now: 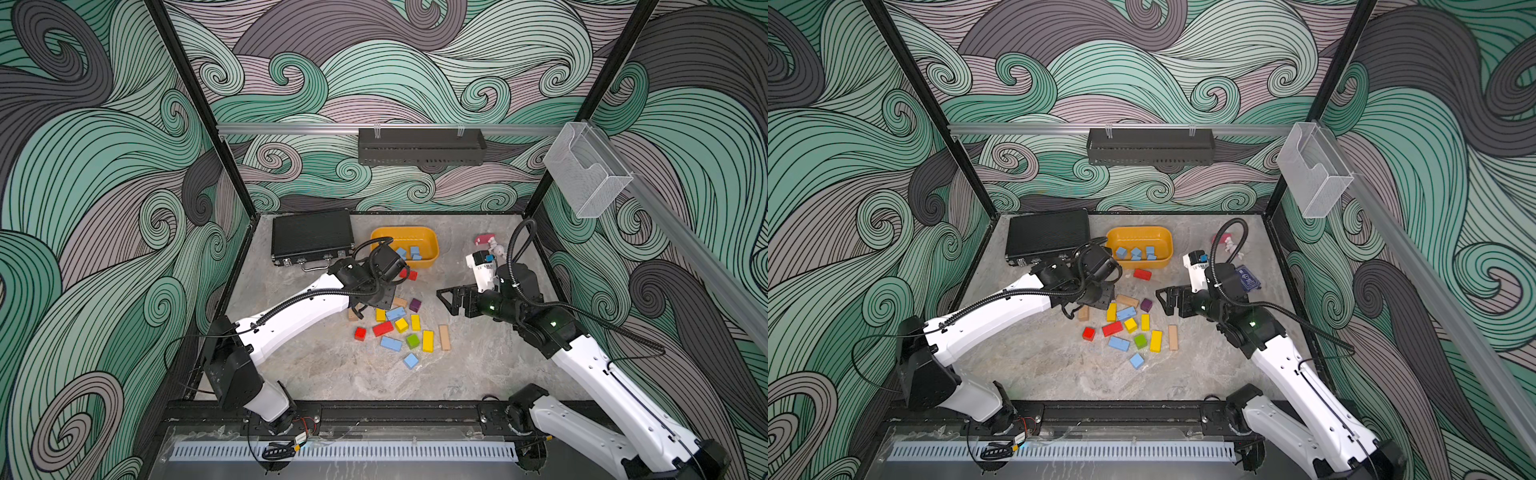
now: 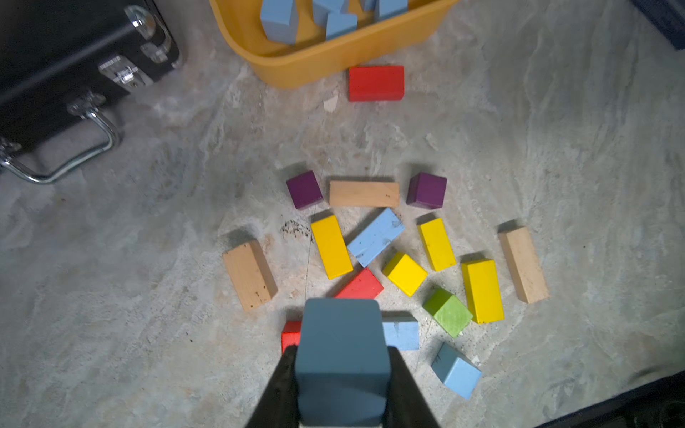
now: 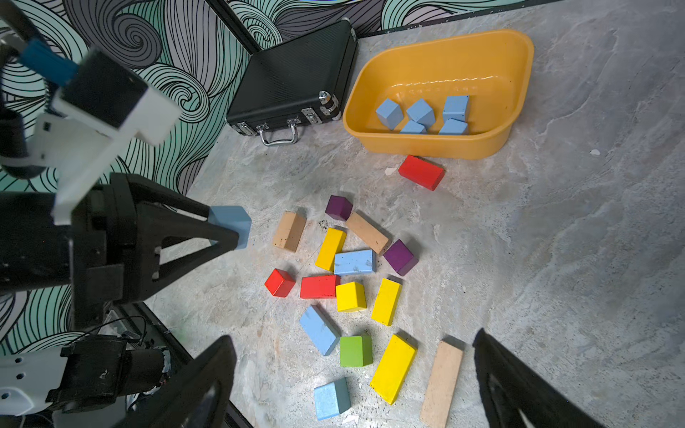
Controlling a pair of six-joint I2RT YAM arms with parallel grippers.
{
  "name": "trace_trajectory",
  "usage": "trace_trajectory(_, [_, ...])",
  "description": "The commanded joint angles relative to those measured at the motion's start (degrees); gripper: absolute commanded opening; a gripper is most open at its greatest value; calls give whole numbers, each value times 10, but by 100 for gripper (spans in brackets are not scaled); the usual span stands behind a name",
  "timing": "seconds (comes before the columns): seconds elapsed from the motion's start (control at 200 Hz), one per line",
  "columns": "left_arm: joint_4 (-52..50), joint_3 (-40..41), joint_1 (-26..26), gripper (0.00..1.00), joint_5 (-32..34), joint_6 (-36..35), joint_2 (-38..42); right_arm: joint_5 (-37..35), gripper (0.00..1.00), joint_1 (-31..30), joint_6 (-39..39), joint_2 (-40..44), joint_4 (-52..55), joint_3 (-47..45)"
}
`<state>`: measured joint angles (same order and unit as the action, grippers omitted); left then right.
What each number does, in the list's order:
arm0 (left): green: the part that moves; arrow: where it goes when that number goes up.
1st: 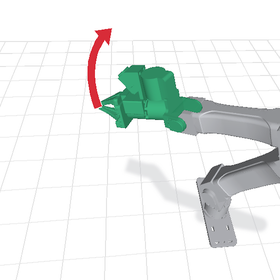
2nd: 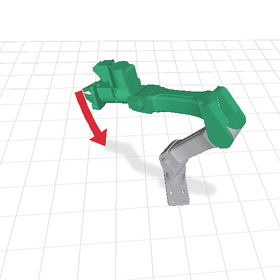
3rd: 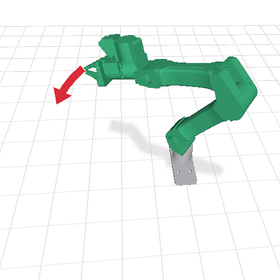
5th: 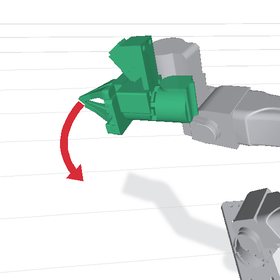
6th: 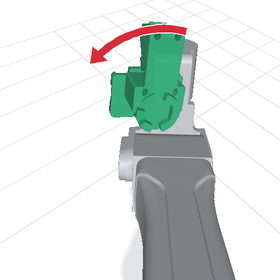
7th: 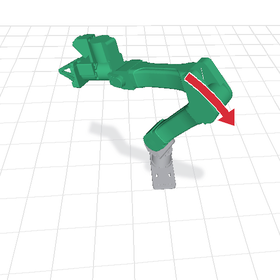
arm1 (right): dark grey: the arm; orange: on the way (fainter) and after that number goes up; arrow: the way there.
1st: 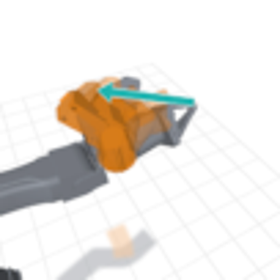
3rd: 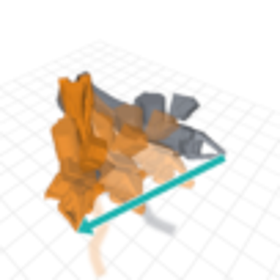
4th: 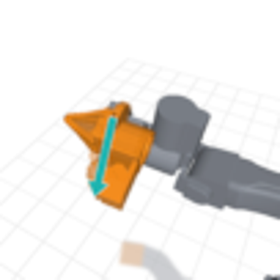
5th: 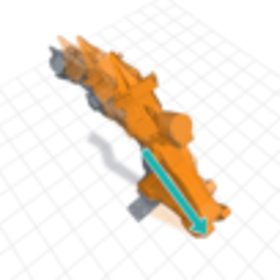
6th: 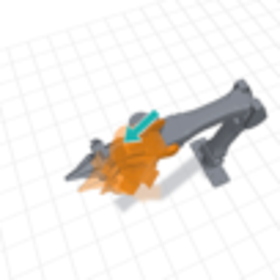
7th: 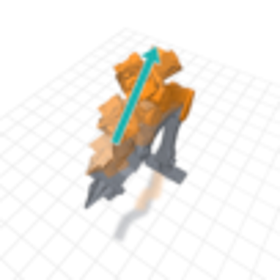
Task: Pick out the blue building blocks
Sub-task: Pick up the building block from the center of the board, then place the building block in the storage box.
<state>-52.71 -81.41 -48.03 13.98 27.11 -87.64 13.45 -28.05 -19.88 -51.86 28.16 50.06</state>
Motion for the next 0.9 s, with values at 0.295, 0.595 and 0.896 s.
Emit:
trace_trajectory(0.295, [82,-72,55,0,-26,-67,-34,-9,100,16,32,-60,50,75])
trace_trajectory(0.595, [78,-153,100,0,-67,-101,-115,18,100,58,35,-127,79,118])
trace_trajectory(0.896, [73,-242,133,0,-89,-124,-210,11,99,85,60,-175,80,151])
